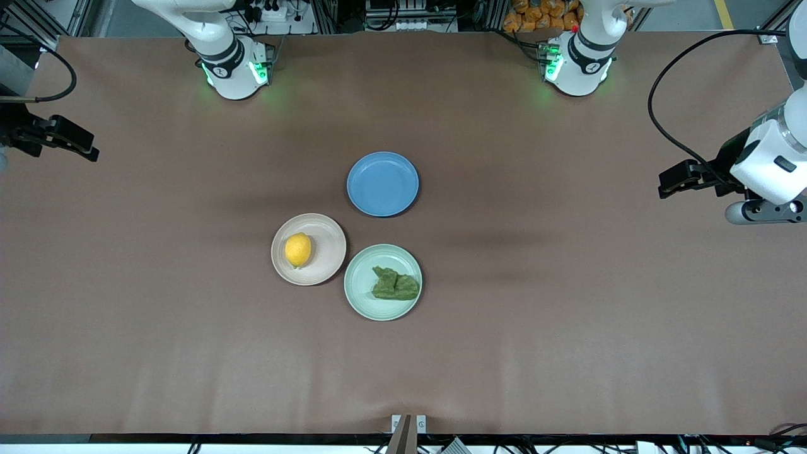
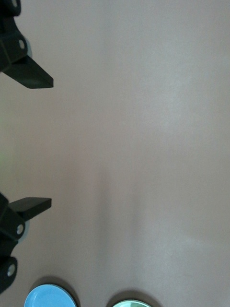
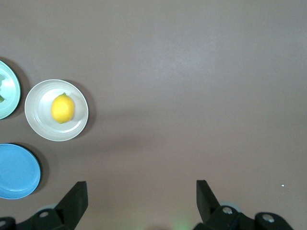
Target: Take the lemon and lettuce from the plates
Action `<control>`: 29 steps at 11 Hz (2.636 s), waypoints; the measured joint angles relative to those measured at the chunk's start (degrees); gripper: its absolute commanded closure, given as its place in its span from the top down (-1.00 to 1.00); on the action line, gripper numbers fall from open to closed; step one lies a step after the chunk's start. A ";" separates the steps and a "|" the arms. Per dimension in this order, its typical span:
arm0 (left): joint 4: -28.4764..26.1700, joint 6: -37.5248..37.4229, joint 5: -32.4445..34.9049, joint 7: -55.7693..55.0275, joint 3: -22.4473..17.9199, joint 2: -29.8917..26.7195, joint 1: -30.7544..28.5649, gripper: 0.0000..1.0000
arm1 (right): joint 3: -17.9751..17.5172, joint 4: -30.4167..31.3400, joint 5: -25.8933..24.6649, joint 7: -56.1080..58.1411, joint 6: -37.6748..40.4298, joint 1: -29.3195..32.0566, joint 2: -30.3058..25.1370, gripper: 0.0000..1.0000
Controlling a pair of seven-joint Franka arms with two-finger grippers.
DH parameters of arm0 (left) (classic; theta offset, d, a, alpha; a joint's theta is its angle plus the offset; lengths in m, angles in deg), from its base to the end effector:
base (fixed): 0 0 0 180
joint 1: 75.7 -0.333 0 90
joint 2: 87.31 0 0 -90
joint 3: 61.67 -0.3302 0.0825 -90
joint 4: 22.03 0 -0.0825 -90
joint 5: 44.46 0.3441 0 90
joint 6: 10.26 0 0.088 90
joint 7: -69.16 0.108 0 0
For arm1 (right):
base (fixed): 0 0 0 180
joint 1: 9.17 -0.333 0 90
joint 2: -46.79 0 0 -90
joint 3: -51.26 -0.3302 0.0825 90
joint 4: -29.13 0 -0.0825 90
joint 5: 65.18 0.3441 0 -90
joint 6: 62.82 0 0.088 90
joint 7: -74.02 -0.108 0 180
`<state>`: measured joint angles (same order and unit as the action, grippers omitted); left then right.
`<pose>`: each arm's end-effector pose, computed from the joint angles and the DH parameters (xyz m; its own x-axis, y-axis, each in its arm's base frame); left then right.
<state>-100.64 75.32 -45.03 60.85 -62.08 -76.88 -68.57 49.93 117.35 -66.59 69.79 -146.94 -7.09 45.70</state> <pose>0.5608 -0.0677 0.6180 0.9978 0.0272 -0.0610 0.0272 -0.9996 -0.0002 0.4979 -0.0092 0.6519 0.9947 -0.0893 -0.0505 -0.0879 -0.9957 0.0288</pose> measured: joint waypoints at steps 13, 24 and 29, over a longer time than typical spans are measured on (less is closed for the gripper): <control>-0.16 0.00 0.01 0.00 0.62 0.25 0.58 1.00 | -0.07 2.40 1.23 0.05 -0.96 -0.07 0.49 1.00; -0.87 5.36 -2.30 -4.21 2.16 10.67 10.72 1.00 | -0.45 13.22 3.94 -0.60 -14.94 -4.10 7.61 1.00; -0.92 17.59 -7.08 -10.27 2.43 18.75 16.58 1.00 | -0.53 14.86 4.16 -11.37 -22.13 -10.51 12.20 1.00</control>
<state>-101.56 92.91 -52.11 50.58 -59.65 -58.13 -52.00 49.40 132.21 -62.43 58.43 -169.06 -17.60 57.90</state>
